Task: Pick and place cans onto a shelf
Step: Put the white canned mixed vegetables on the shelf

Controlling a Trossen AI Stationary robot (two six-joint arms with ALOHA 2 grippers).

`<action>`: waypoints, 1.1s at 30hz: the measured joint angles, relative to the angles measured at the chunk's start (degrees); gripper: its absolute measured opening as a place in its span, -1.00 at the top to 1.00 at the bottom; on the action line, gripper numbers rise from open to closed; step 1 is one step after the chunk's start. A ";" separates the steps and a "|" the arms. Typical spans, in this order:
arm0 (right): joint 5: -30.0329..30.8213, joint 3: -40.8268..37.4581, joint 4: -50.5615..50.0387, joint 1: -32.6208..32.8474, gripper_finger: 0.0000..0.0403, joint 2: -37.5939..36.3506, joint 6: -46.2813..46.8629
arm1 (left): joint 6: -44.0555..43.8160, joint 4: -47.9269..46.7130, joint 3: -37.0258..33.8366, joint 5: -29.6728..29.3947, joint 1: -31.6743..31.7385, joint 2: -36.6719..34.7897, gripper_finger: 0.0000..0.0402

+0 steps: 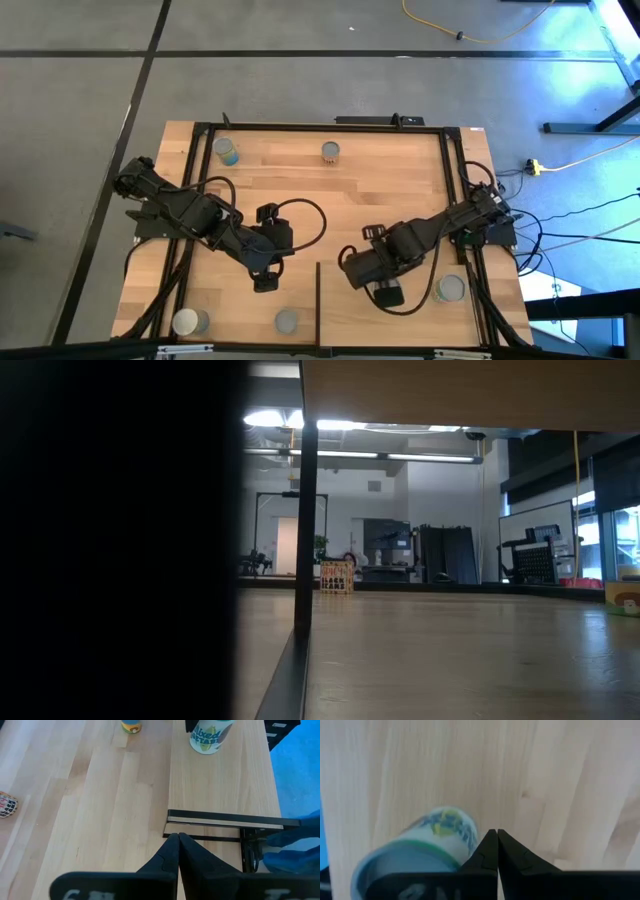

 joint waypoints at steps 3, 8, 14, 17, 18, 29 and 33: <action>3.38 1.57 1.33 -0.04 1.00 -0.52 0.26 | -0.04 0.02 0.00 0.02 0.00 0.00 1.00; -0.20 6.33 6.76 -0.08 1.00 -0.75 -3.26 | -0.50 0.04 0.00 0.03 0.00 0.02 1.00; -6.00 6.14 6.04 0.33 1.00 -0.75 -7.72 | -0.76 0.04 0.00 0.04 0.00 0.02 1.00; -8.27 4.68 6.63 0.40 1.00 -0.75 -11.89 | -0.79 0.03 0.00 0.07 0.00 0.02 1.00; -8.80 4.57 6.97 0.57 1.00 -0.73 -13.21 | -0.84 0.04 0.00 0.07 0.00 0.02 1.00; -10.12 4.56 8.66 3.53 1.00 -0.52 -19.09 | -3.87 0.02 0.00 0.11 0.93 0.02 1.00; -9.97 4.54 10.68 4.15 1.00 0.39 -17.21 | -3.98 0.02 0.00 0.43 0.87 0.02 1.00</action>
